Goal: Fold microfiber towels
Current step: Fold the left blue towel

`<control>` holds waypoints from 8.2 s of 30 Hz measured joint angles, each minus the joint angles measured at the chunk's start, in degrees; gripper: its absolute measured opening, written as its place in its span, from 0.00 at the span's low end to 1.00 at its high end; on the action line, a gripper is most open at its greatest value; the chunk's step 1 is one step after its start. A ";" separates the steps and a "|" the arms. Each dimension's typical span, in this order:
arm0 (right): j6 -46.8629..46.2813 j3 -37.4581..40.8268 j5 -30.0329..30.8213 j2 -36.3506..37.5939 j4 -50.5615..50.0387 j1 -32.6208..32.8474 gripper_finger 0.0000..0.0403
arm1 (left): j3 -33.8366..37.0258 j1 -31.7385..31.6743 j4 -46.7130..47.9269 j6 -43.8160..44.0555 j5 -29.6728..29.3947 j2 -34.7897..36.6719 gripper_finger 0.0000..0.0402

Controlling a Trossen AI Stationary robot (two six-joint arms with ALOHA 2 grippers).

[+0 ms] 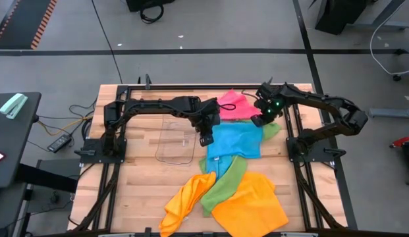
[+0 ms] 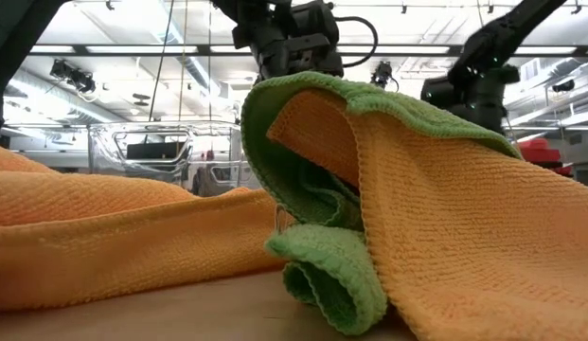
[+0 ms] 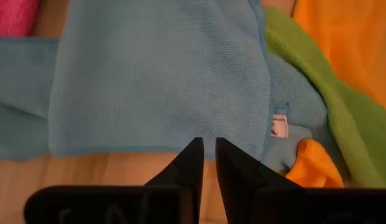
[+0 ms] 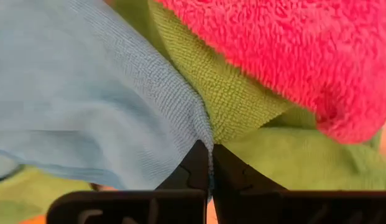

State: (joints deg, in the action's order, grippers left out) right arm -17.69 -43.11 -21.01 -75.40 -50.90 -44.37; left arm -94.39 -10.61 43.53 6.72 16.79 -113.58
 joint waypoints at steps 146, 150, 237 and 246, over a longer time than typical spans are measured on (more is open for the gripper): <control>-19.56 1.78 50.99 3.83 32.44 72.02 0.63 | -13.66 13.56 0.29 -55.49 -20.49 -5.92 0.07; -17.55 -1.58 59.78 -0.53 31.14 73.11 0.62 | -13.66 13.05 1.39 -55.37 -20.33 -5.92 0.04; -29.33 -5.25 62.05 -5.20 26.07 66.53 0.09 | -6.34 8.20 7.10 -36.09 -18.31 -8.82 0.40; -29.31 -5.25 62.05 -5.20 26.19 66.53 0.09 | -6.36 8.17 6.43 -36.37 -21.67 -9.29 0.39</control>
State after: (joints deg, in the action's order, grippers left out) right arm -47.00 -48.36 41.04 -80.60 -24.71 22.15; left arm -100.75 -2.44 49.96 -29.65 -4.89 -122.87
